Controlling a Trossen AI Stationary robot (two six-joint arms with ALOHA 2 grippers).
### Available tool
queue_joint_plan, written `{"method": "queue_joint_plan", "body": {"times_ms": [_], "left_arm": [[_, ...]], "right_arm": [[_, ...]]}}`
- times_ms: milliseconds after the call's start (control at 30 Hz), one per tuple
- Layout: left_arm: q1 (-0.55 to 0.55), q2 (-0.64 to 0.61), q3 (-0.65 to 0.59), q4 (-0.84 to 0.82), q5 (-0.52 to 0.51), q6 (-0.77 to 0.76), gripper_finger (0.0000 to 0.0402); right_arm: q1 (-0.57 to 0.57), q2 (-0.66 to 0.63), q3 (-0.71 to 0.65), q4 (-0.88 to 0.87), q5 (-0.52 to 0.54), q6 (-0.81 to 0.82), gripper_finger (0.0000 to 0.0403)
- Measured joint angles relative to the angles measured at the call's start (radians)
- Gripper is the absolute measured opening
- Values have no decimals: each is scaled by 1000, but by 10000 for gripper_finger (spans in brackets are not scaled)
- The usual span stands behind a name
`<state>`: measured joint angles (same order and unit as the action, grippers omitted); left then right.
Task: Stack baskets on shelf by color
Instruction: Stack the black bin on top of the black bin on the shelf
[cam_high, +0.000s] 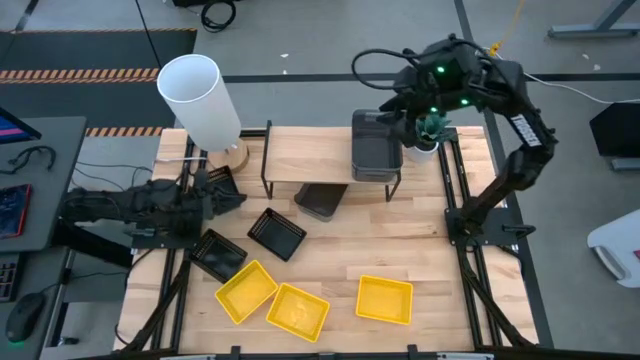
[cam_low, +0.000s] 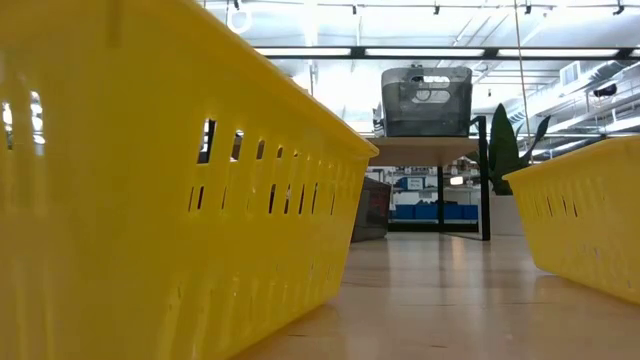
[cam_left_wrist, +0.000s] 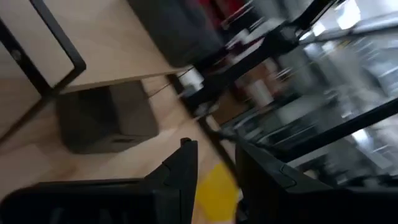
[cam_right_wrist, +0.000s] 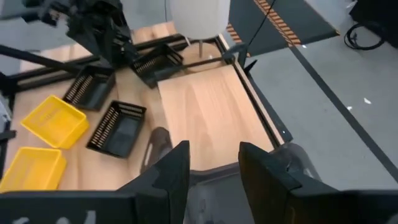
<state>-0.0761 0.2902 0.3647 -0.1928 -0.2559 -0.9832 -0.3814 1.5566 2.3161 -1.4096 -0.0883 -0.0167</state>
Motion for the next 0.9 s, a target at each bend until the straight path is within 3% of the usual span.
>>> {"method": "queue_joint_plan", "body": {"times_ms": [333, 467, 700, 900], "left_arm": [[0, 395, 186, -17, 145, 31, 114], [0, 505, 257, -16, 178, 59, 114], [0, 569, 370, -15, 174, 42, 114], [-14, 540, 443, -2, 168, 71, 114]], "right_arm": [[145, -26, -9, -87, 88, 50, 142], [198, -17, -91, -50, 85, 42, 142], [289, -21, -363, 164, 18, 70, 142], [388, -14, -595, 473, 28, 176, 142]]}}
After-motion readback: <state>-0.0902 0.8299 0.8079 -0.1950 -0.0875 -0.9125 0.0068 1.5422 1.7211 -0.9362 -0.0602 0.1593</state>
